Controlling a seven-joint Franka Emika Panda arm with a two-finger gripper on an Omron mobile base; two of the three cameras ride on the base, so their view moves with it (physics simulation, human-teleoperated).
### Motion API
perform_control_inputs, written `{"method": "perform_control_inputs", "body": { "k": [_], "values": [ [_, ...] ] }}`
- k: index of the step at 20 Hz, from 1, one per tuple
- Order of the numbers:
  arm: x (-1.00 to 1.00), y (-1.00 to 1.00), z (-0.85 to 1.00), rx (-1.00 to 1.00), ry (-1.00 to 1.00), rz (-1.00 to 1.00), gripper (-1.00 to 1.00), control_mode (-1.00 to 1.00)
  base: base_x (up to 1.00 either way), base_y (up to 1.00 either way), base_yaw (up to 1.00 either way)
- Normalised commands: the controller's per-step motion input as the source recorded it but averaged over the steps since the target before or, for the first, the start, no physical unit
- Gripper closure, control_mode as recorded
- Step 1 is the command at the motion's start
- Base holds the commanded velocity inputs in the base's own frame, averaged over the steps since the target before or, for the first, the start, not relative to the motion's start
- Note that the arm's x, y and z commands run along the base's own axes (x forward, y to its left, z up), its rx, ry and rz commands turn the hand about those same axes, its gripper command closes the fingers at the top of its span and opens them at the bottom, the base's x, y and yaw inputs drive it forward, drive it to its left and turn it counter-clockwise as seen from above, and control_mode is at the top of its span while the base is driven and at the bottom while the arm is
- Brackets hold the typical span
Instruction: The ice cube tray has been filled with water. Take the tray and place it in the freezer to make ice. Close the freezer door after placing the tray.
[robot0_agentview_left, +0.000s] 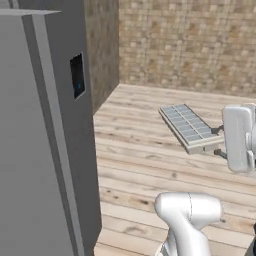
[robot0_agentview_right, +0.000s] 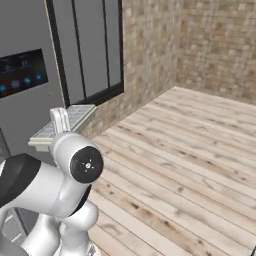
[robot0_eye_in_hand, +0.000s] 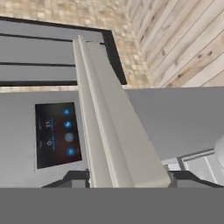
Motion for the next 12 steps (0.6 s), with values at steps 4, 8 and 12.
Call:
{"method": "perform_control_inputs", "body": {
  "k": [4, 8, 12],
  "values": [
    [0.0, 0.0, 0.0, 0.0, 0.0, 0.0, 1.0, 1.0, 0.33, -0.16, 0.51],
    [0.0, 0.0, 0.0, 0.0, 0.0, 0.0, 1.0, 1.0, 0.28, -0.27, 0.51],
    [0.0, 0.0, 0.0, 0.0, 0.0, 0.0, 1.0, 1.0, 0.24, -0.33, 0.49]
  ]
}}
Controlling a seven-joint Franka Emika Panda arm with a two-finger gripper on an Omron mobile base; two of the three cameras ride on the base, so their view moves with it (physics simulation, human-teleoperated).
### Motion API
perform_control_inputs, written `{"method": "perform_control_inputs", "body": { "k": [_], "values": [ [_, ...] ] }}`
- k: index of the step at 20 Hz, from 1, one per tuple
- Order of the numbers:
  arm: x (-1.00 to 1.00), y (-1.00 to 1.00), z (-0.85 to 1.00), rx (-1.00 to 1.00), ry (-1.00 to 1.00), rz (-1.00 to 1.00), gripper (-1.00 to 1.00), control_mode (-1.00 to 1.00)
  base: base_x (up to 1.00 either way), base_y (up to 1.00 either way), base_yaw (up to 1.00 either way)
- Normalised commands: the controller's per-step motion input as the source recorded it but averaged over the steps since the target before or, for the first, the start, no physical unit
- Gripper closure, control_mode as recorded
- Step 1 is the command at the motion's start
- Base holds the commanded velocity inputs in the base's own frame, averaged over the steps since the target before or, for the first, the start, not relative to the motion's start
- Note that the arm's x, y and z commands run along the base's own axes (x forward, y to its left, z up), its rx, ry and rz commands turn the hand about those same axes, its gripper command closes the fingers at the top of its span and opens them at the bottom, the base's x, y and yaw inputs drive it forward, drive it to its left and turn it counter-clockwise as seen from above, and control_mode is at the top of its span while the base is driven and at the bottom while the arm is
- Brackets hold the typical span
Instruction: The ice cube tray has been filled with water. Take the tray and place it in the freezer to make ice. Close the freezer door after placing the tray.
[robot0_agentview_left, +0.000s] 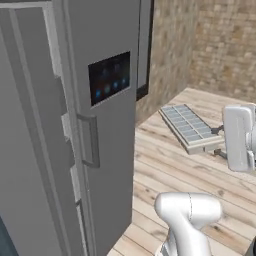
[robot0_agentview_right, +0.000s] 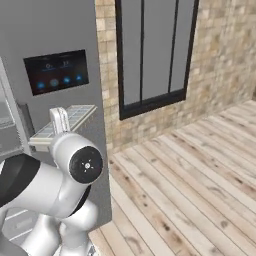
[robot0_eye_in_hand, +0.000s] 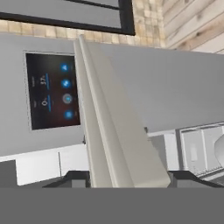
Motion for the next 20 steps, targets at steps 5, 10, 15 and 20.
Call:
{"method": "perform_control_inputs", "body": {
  "k": [5, 10, 15, 20],
  "values": [
    [0.0, 0.0, 0.0, 0.0, 0.0, 0.0, 1.0, 1.0, 0.08, -0.32, 0.46],
    [0.0, 0.0, 0.0, 0.0, 0.0, 0.0, 1.0, 1.0, 0.0, -0.2, 0.45],
    [0.0, 0.0, 0.0, 0.0, 0.0, 0.0, 1.0, 1.0, -0.08, -0.06, 0.44],
    [0.0, 0.0, 0.0, 0.0, 0.0, 0.0, 1.0, 1.0, -0.17, -0.04, 0.43]
  ]
}}
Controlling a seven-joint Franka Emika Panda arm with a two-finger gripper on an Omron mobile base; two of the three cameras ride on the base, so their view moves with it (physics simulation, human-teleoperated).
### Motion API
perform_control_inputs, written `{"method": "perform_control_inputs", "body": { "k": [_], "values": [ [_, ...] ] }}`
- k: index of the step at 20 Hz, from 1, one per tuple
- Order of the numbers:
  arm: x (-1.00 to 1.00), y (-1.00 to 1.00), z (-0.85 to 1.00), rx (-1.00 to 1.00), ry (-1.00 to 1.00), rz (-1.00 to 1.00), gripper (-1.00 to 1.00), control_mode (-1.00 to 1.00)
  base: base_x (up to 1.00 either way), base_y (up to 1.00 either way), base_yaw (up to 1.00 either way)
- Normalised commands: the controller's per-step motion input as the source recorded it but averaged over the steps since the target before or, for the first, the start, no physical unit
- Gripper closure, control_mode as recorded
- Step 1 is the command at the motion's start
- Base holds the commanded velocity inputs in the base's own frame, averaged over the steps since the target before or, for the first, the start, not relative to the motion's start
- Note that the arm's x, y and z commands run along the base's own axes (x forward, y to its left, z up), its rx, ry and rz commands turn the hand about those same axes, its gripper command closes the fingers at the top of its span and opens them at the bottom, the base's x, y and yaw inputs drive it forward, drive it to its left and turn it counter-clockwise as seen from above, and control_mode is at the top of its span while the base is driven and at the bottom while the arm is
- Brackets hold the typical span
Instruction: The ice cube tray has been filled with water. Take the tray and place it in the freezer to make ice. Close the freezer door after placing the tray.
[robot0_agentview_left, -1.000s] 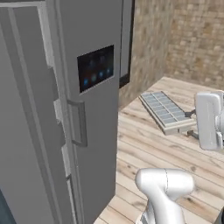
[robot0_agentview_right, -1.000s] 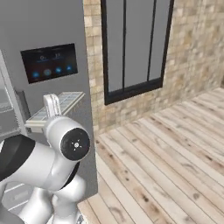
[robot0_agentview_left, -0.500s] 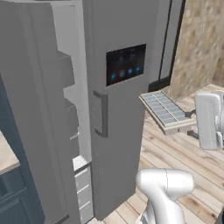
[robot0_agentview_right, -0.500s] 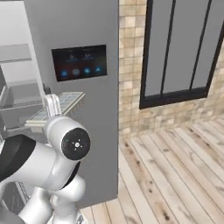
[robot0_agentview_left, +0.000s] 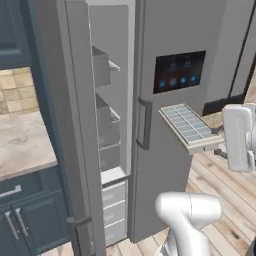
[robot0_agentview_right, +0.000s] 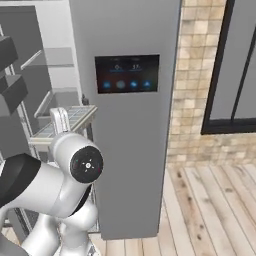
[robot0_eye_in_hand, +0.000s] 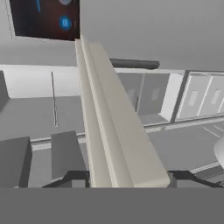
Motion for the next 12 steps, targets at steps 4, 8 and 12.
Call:
{"method": "perform_control_inputs", "body": {
  "k": [4, 8, 12],
  "values": [
    [0.0, 0.0, 0.0, 0.0, 0.0, 0.0, 1.0, 1.0, -0.13, -0.08, 0.43],
    [0.0, 0.0, 0.0, 0.0, 0.0, 0.0, 1.0, 1.0, -0.04, -0.11, 0.42],
    [0.0, 0.0, 0.0, 0.0, 0.0, 0.0, 1.0, 1.0, 0.0, -0.07, 0.42]
  ]
}}
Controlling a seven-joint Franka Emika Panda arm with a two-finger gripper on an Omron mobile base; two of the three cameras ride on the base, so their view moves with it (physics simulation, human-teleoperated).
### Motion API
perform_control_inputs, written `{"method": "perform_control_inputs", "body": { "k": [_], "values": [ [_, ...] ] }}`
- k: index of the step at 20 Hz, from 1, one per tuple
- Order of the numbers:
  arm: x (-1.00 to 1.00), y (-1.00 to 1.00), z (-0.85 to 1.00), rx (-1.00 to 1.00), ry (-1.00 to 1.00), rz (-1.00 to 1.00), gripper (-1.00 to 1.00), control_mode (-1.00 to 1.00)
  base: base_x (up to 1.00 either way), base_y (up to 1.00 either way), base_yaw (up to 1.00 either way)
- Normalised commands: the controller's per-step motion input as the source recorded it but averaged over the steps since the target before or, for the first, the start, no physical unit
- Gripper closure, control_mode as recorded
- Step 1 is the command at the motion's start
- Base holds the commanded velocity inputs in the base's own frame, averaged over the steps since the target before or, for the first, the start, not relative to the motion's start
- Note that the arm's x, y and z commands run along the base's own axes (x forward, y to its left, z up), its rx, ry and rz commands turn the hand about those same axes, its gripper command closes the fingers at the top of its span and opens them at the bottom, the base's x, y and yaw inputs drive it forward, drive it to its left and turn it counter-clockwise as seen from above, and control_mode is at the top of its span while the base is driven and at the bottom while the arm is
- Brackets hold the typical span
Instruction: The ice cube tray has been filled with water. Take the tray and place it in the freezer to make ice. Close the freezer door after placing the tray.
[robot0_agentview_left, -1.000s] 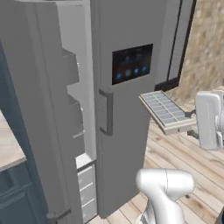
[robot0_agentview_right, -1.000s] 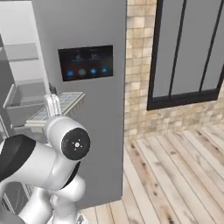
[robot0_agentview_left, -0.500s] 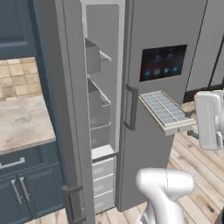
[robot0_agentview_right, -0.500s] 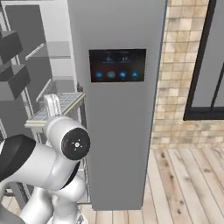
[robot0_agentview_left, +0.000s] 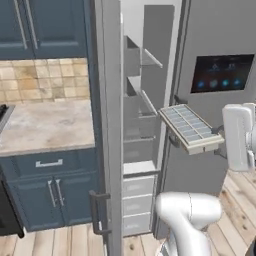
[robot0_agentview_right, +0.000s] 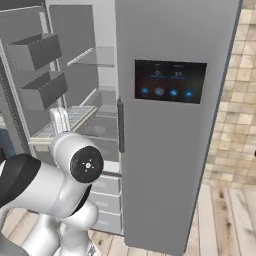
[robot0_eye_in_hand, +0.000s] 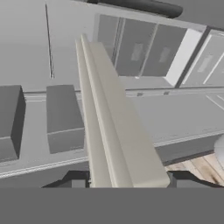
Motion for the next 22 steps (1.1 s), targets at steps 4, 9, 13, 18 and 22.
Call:
{"method": "perform_control_inputs", "body": {
  "k": [4, 9, 13, 18, 22],
  "values": [
    [0.0, 0.0, 0.0, 0.0, 0.0, 0.0, 1.0, 1.0, 0.0, -0.06, 0.42],
    [0.0, 0.0, 0.0, 0.0, 0.0, 0.0, 1.0, 1.0, 0.01, -0.05, 0.38],
    [0.0, 0.0, 0.0, 0.0, 0.0, 0.0, 1.0, 1.0, 0.13, -0.09, 0.28],
    [0.0, 0.0, 0.0, 0.0, 0.0, 0.0, 1.0, 1.0, 0.27, -0.18, 0.07],
    [0.0, 0.0, 0.0, 0.0, 0.0, 0.0, 1.0, 1.0, 0.4, -0.16, 0.0]
  ]
}}
